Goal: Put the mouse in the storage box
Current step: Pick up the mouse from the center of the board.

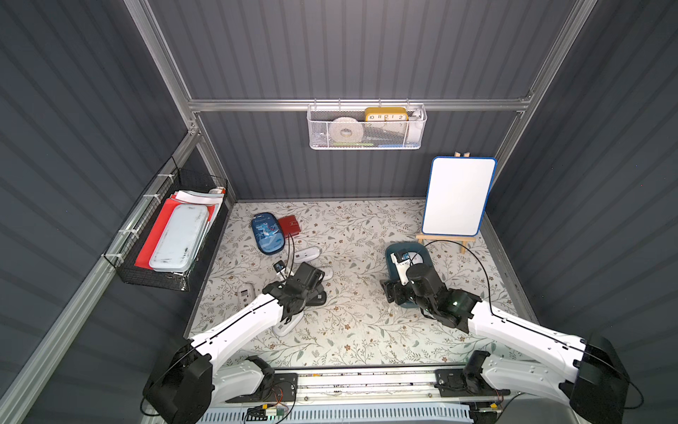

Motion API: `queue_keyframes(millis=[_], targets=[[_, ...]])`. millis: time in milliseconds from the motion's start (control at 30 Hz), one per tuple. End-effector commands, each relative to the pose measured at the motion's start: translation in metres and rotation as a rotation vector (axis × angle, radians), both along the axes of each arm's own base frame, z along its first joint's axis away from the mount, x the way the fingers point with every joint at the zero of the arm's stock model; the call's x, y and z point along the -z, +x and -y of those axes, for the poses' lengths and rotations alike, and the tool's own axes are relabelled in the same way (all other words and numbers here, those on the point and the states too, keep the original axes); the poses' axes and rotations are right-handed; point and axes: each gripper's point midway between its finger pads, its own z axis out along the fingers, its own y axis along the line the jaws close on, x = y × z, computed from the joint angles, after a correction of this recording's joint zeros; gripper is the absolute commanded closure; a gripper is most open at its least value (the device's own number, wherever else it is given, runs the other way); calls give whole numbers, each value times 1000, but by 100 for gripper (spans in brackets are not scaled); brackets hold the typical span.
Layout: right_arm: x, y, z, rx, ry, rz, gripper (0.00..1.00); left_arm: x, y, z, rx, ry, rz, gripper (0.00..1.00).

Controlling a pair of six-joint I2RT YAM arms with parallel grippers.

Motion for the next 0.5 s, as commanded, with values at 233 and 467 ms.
queue_keyframes(millis=[233, 467], targets=[[1, -2, 2, 11, -6, 33, 15, 27, -4, -39, -153, -148, -53, 1], [2, -2, 3, 19, -5, 35, 15, 43, -26, -28, -118, -216, -159, 0]])
